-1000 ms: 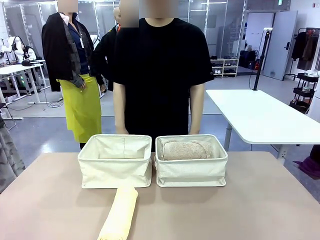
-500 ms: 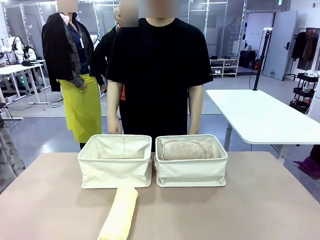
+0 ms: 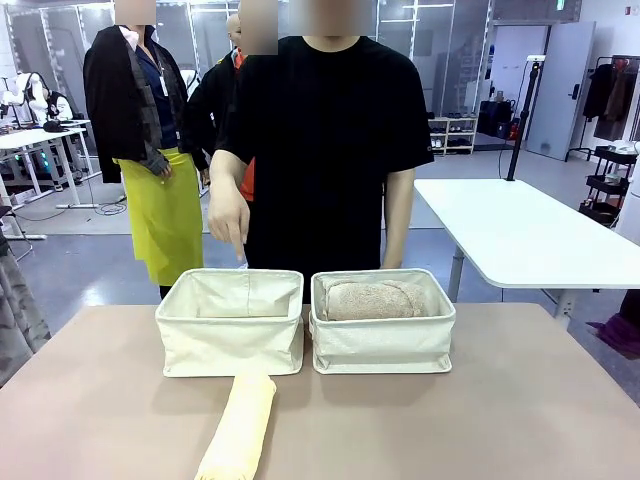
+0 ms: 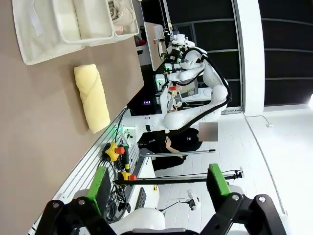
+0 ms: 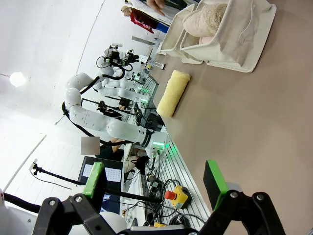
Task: Divide the towels into two baskets.
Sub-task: Pick up one hotel-folded towel from the bottom of the table and place it in the Fabric basket indicated by the person.
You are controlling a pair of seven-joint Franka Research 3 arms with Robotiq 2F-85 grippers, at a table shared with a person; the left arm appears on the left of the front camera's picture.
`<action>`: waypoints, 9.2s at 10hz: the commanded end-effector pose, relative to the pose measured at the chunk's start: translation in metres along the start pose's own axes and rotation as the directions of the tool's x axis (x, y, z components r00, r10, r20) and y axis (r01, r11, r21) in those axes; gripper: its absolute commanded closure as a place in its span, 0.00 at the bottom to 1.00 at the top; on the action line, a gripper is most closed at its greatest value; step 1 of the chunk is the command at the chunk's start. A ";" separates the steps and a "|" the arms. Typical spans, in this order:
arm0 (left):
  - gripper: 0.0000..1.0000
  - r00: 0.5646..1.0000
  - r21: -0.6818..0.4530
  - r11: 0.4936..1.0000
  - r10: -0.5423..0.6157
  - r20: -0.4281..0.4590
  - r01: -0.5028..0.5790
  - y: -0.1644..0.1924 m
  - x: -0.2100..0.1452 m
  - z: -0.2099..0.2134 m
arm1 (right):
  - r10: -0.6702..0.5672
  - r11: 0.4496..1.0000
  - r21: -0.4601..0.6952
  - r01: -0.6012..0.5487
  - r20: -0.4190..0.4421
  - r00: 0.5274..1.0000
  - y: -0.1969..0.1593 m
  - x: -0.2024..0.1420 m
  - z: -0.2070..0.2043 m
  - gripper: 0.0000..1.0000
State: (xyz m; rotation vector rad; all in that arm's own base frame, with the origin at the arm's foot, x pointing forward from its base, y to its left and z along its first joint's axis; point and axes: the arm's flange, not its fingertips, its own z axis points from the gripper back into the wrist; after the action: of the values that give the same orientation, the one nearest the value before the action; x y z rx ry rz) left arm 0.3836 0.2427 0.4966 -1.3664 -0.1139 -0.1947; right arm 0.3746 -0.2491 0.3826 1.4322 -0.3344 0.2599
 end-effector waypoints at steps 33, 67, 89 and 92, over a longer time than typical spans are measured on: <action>0.00 0.964 0.772 0.622 0.098 -0.246 0.134 -0.019 0.021 -0.403 | 0.006 1.000 0.000 -0.006 0.005 1.000 0.003 -0.001 -0.002 0.00; 0.65 0.977 0.952 0.236 0.046 -0.209 0.193 -0.069 -0.014 -0.516 | 0.006 1.000 0.000 -0.006 0.005 1.000 0.003 -0.001 -0.002 0.00; 0.58 0.078 0.071 0.075 -0.084 -0.993 0.995 -0.100 0.196 -0.457 | 0.006 1.000 0.000 -0.006 0.005 1.000 0.003 -0.001 -0.002 0.00; 0.58 0.097 0.090 0.073 -0.112 -0.989 0.993 -0.058 0.236 -0.460 | 0.006 1.000 0.000 -0.006 0.005 1.000 0.003 -0.001 -0.002 0.00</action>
State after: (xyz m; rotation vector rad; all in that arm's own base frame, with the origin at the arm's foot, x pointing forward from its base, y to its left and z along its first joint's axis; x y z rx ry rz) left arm 0.5720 -0.2324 0.5052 0.1494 -0.0222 -1.5068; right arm 0.3746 -0.2492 0.3825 1.4322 -0.3343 0.2598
